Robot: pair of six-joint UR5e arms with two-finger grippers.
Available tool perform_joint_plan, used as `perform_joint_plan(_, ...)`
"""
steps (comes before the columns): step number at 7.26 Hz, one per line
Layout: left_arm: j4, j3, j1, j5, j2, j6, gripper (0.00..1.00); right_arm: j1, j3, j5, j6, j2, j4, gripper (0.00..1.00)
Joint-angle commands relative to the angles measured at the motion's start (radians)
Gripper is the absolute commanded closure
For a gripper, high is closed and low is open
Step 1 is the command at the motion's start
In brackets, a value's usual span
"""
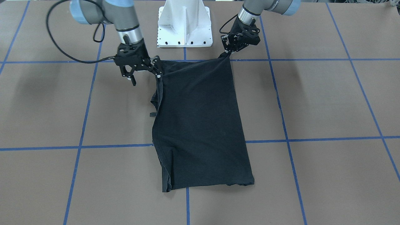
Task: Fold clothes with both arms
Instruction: 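Grasp the near corners of the shirt with the left and right grippers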
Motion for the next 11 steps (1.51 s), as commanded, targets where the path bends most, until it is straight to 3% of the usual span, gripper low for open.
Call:
perform_joint_plan(1,-0.002,0.0,0.002,0.0,-0.002,-0.001,1.0,-0.052,-0.075,-0.103,0.079,0.049,0.028,0.05)
perform_joint_plan(3,-0.002,0.001,0.007,0.0,-0.004,-0.006,1.0,-0.081,-0.073,-0.151,0.108,0.032,0.041,0.14)
perform_joint_plan(5,0.0,0.001,0.007,0.002,-0.004,-0.006,1.0,-0.109,-0.069,-0.198,0.151,0.026,0.041,0.16)
perform_joint_plan(8,-0.002,0.001,0.008,0.002,-0.004,-0.006,1.0,-0.164,-0.094,-0.276,0.174,0.015,0.039,0.29)
perform_joint_plan(11,-0.002,0.001,0.008,0.002,-0.005,-0.006,1.0,-0.167,-0.136,-0.281,0.173,0.017,0.039,0.37)
